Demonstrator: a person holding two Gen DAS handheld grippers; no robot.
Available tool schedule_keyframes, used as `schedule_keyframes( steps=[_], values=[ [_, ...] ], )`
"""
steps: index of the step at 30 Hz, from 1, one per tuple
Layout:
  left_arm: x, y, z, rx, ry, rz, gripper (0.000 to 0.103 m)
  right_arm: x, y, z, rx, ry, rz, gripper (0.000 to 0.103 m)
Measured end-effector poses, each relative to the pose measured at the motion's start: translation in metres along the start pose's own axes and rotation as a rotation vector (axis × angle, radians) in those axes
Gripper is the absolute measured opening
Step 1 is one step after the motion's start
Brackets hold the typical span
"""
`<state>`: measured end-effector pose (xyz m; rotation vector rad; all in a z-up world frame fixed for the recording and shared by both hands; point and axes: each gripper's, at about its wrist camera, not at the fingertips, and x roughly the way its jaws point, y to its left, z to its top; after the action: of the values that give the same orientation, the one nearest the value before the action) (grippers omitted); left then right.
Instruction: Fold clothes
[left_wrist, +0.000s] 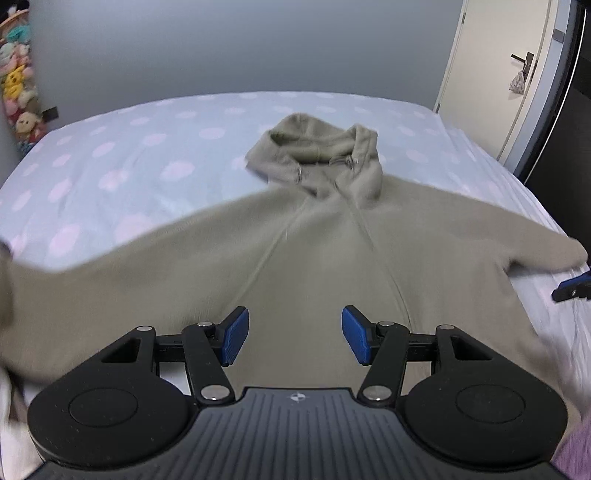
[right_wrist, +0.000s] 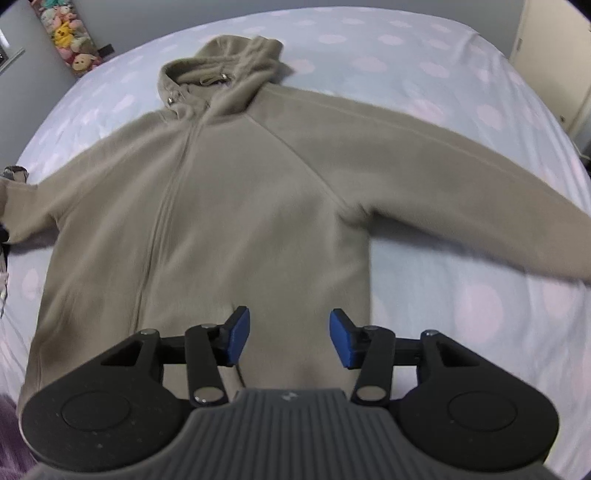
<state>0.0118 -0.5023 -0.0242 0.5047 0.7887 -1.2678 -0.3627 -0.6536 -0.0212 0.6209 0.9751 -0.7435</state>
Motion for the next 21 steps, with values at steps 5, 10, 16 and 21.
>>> schedule_keyframes(
  steps=[5, 10, 16, 21],
  values=[
    [0.054, 0.007, 0.051, 0.049, -0.034, 0.012, 0.054, 0.047, 0.004, 0.062, -0.041, -0.031, 0.04, 0.051],
    [0.11, 0.015, 0.097, 0.08, -0.052, 0.011, 0.054, 0.09, 0.014, 0.128, -0.087, -0.13, 0.055, 0.051],
    [0.161, 0.022, 0.131, 0.082, -0.072, 0.027, 0.053, 0.139, 0.03, 0.176, -0.081, -0.376, 0.088, 0.051],
    [0.191, 0.016, 0.141, 0.151, -0.087, 0.088, 0.053, 0.182, 0.038, 0.198, -0.039, -0.572, 0.112, 0.053]
  ],
)
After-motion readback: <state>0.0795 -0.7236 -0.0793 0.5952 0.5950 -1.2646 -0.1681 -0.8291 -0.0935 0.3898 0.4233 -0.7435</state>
